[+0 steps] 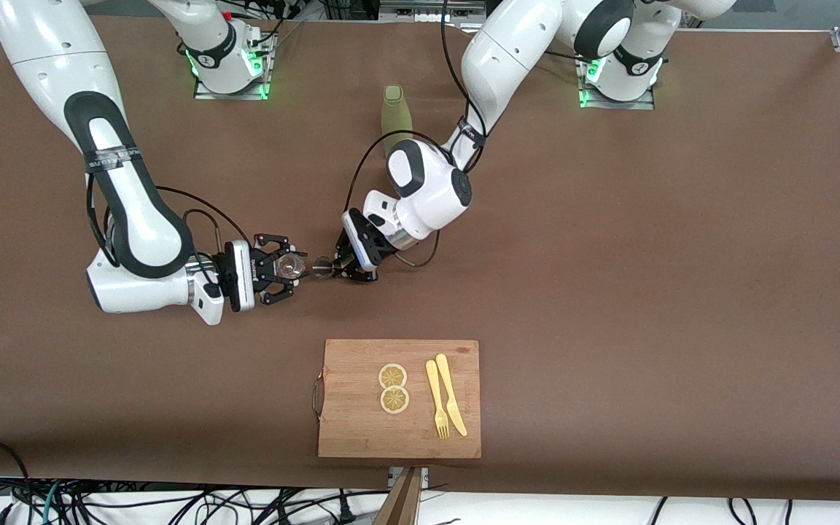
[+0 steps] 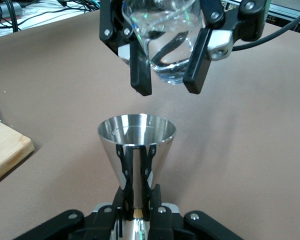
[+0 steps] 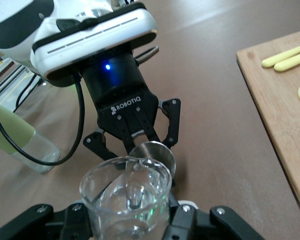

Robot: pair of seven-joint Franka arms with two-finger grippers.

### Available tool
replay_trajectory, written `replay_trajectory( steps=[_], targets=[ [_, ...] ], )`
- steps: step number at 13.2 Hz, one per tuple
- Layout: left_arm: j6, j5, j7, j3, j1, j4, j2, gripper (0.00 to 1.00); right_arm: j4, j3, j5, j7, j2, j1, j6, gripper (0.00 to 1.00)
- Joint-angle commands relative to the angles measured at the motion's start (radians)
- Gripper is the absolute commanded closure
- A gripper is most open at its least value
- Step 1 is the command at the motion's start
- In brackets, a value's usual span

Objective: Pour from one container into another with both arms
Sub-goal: 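Tilt the glass with the right gripper, pouring liquid into the jigger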

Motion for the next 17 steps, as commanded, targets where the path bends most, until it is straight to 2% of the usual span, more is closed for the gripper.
replay_trajectory(
  steps=[1,9,17],
  targets=[
    [0.019,-0.017,-0.014,0.014,-0.017,0.0,-0.001,1.0,-0.007,0.035,-0.081,0.073,-0.021,-0.004,0.035,0.59],
    [0.027,-0.017,-0.012,0.014,-0.017,-0.007,-0.001,1.0,-0.002,0.108,-0.227,0.208,-0.021,-0.004,0.097,0.59],
    [0.061,-0.017,-0.014,0.014,-0.031,-0.005,-0.001,1.0,0.007,0.108,-0.279,0.237,-0.021,0.022,0.115,0.59]
  ],
)
